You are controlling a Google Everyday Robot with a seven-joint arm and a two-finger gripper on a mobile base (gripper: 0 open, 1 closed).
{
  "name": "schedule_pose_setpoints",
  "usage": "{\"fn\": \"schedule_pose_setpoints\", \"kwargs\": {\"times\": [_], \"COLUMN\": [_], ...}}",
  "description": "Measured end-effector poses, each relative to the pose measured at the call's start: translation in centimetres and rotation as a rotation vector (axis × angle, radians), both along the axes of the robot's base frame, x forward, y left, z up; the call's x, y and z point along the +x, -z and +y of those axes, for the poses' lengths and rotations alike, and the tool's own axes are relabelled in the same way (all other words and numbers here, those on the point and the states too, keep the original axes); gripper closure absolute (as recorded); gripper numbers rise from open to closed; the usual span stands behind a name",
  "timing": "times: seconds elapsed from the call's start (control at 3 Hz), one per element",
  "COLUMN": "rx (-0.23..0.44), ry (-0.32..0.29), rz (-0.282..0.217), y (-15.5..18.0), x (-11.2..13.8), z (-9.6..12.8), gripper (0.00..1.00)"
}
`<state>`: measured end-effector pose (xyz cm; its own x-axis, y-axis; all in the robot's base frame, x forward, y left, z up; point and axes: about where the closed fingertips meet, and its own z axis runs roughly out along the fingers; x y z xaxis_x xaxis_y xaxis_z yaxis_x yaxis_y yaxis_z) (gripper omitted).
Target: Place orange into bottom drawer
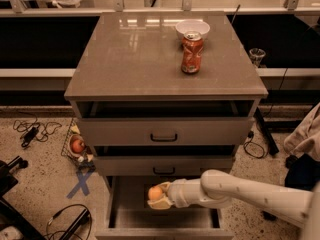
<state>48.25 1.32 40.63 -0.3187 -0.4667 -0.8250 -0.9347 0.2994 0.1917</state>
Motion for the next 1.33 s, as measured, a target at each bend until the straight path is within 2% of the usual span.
{"fn": "schedule_pose_setpoints", "kwargs": {"times": [0.33, 0.67, 1.0, 1.33], "rx": [-0.034, -0.046, -0.040, -0.028], "ry": [0.015, 0.008, 0.034, 0.099], "rz": [0.120, 0.192, 0.245, 0.300], "y": [8.7, 15.8, 21.3, 25.2], "x": [2.6, 3.9, 3.8, 3.5], "z": [2.6, 4.2, 4.1, 3.6], "gripper": [1.00, 1.00, 1.00, 1.00]}}
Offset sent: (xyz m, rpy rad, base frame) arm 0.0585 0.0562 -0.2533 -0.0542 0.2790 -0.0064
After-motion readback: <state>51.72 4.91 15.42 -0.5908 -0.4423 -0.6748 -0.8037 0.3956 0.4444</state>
